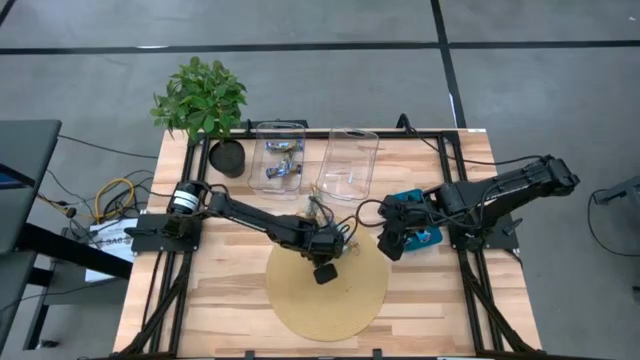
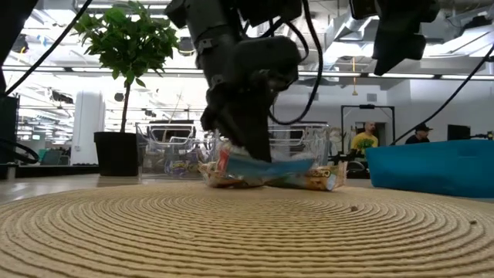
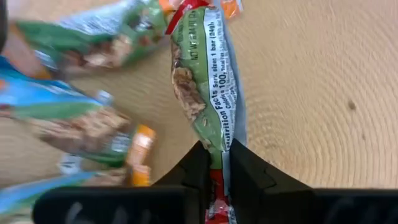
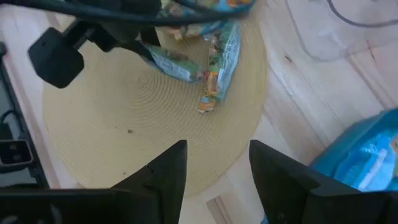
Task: Pick and place Granola Bars by type
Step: Put the red granola bar into the blue transparent bin
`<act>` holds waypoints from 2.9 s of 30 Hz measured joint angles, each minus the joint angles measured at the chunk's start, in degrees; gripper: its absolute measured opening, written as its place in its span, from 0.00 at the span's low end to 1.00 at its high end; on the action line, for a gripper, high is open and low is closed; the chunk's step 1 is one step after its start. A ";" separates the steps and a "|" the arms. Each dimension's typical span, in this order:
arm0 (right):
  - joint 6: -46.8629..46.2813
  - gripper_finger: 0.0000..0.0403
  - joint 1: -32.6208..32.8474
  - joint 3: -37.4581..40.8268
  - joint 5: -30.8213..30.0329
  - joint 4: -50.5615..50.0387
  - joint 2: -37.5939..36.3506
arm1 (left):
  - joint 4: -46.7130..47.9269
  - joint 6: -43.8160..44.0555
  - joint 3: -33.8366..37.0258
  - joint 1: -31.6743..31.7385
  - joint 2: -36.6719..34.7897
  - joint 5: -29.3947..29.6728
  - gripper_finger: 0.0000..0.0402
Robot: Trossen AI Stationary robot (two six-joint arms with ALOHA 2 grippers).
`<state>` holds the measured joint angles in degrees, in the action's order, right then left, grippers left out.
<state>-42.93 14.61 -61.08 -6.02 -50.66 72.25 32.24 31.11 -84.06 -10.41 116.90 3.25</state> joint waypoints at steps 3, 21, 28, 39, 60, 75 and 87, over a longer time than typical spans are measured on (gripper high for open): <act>-3.32 0.41 -0.01 0.00 -1.77 -1.49 0.00 | 4.58 0.09 -3.81 1.29 -0.13 1.66 0.08; -21.89 0.39 -1.20 3.39 -17.95 14.50 -17.95 | -3.92 -7.80 -11.90 7.84 -13.40 3.27 0.07; -19.55 0.41 -3.96 4.24 -16.66 21.07 -19.03 | -8.02 -6.73 -11.90 8.98 -16.77 1.73 0.08; -12.38 0.51 -6.90 4.24 -11.94 34.39 -14.46 | -14.13 -5.21 -11.88 9.30 -17.73 -0.39 0.08; -7.69 0.07 -8.04 4.13 -6.03 35.54 -12.94 | -12.29 -4.25 -11.90 10.13 -17.68 -1.04 0.15; -14.20 0.06 -8.00 4.17 4.48 -9.30 -16.37 | -4.99 -5.14 -11.84 14.59 -17.70 -13.61 0.53; -13.80 0.15 -8.02 4.17 -1.45 -23.29 -14.39 | -4.00 -5.14 -11.84 14.42 -17.70 -13.62 0.49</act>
<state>-56.73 6.59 -56.90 -7.46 -73.95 57.86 28.23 25.98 -95.90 4.01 99.20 -10.37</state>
